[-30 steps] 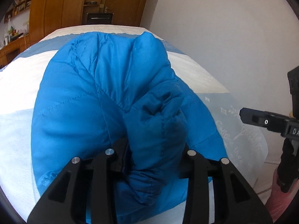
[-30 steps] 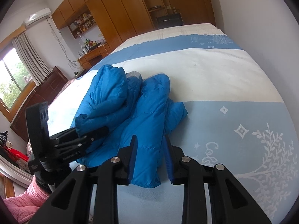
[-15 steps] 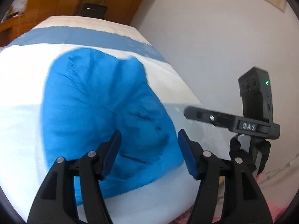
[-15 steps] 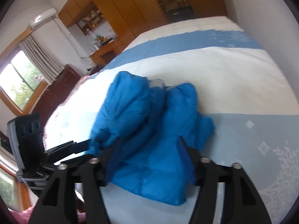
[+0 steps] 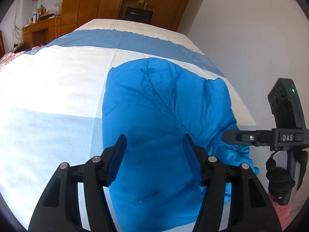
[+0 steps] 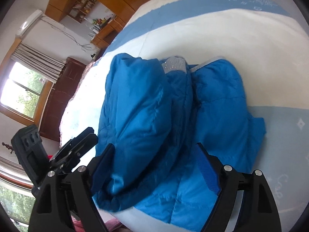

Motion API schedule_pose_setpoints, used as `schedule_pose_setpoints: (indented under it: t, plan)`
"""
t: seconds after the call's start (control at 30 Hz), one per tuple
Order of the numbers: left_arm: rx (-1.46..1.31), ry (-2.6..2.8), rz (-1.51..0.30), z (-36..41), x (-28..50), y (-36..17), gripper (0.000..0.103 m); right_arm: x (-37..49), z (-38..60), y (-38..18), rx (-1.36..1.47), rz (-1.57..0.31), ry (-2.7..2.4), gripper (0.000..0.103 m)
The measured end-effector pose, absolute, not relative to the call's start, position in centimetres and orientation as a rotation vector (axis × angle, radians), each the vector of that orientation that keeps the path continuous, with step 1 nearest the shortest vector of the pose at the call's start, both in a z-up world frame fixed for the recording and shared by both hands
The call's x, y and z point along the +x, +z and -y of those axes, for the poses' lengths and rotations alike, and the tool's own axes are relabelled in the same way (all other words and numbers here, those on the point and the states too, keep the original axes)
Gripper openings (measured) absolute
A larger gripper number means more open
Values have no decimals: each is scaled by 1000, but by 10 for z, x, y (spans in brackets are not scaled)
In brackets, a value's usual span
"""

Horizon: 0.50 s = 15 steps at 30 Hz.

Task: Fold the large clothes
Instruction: 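Grasp the jacket edge with the right tool and lift it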

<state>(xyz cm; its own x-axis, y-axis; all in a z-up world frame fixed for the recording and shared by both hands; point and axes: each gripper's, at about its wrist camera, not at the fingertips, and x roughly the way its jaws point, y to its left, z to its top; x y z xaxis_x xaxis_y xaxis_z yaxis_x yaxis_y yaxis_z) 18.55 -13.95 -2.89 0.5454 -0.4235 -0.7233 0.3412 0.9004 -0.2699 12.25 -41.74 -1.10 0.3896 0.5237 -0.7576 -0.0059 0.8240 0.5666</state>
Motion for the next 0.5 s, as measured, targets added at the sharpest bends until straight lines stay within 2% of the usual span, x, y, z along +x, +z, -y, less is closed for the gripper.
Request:
schedule_pose_setpoints:
  t: [0.07, 0.1, 0.13, 0.23, 0.33, 0.5]
  plan:
    - [-104, -456, -890, 138, 187, -30, 59, 131, 412, -18, 527, -1143, 364, 70]
    - [-105, -456, -892, 136, 188, -31, 59, 133, 410, -21, 529, -1150, 374, 54]
    - [-107, -452, -895, 135, 188, -32, 59, 136, 408, -23, 524, -1147, 378, 44]
    - [-114, -439, -897, 125, 183, -31, 59, 134, 401, -12, 487, -1109, 417, 24]
    - [-143, -411, -891, 113, 182, -29, 59, 125, 391, 14, 425, -1045, 455, 16]
    - [-168, -396, -861, 101, 178, -17, 59, 100, 388, 60, 335, -949, 497, 13]
